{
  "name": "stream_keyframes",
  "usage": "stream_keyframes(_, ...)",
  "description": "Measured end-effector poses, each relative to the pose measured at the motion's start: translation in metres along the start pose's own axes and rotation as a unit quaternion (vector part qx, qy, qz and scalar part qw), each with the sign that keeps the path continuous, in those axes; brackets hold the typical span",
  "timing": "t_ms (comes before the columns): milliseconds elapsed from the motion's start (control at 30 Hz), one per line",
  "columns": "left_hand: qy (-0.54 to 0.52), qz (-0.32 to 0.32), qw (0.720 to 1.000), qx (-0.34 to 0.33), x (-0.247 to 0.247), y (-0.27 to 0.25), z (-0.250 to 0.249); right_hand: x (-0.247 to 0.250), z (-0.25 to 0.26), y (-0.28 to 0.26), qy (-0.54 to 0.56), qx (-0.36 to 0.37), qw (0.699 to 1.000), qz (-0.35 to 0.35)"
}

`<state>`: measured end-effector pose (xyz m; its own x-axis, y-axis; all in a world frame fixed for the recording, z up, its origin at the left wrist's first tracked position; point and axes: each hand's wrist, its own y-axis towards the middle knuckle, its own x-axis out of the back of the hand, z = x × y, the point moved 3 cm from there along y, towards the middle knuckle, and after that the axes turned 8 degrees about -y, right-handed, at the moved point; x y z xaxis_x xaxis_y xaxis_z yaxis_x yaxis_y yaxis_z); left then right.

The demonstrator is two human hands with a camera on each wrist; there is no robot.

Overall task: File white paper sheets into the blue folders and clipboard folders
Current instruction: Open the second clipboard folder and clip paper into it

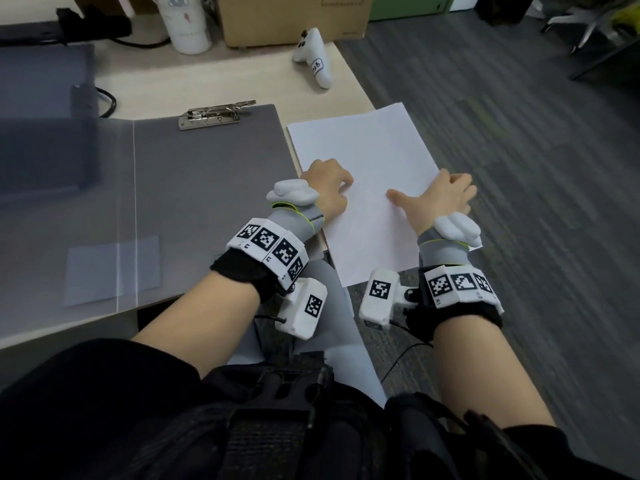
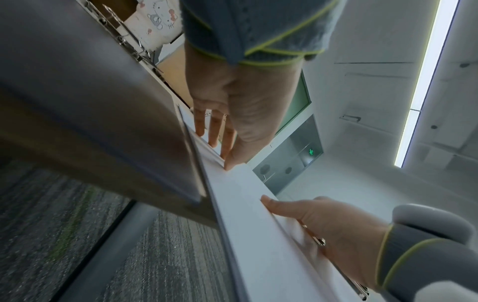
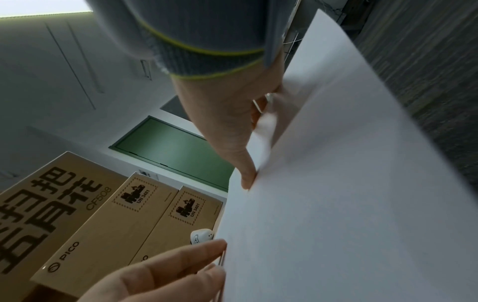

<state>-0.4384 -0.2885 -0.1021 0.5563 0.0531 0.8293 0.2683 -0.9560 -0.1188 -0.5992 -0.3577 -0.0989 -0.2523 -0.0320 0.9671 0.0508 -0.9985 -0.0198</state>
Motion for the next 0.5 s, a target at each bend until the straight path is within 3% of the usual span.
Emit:
stream_keyframes(167,-0.105,0.003,0.994,-0.032,-0.010,0.007,-0.005,0.010,0.001,-0.001,0.081,0.051,0.994,-0.051)
stream_keyframes(267,-0.239,-0.031,0.970,-0.009,-0.012,0.010,-0.009,0.021,0.006,-0.005,0.136,0.084,0.985,-0.069)
stream_keyframes(333,-0.352,-0.025,0.936,0.007,-0.013,0.012,-0.009,0.026,0.013,-0.008,0.159,0.096,0.981,-0.048)
stream_keyframes(400,-0.469,-0.003,0.883,0.014,-0.014,0.013,-0.012,0.028,0.019,-0.010,0.174,0.115,0.978,-0.030)
stream_keyframes(500,-0.558,0.013,0.830,0.025,-0.016,0.015,-0.013,0.027,0.026,-0.014,0.197,0.137,0.971,-0.017)
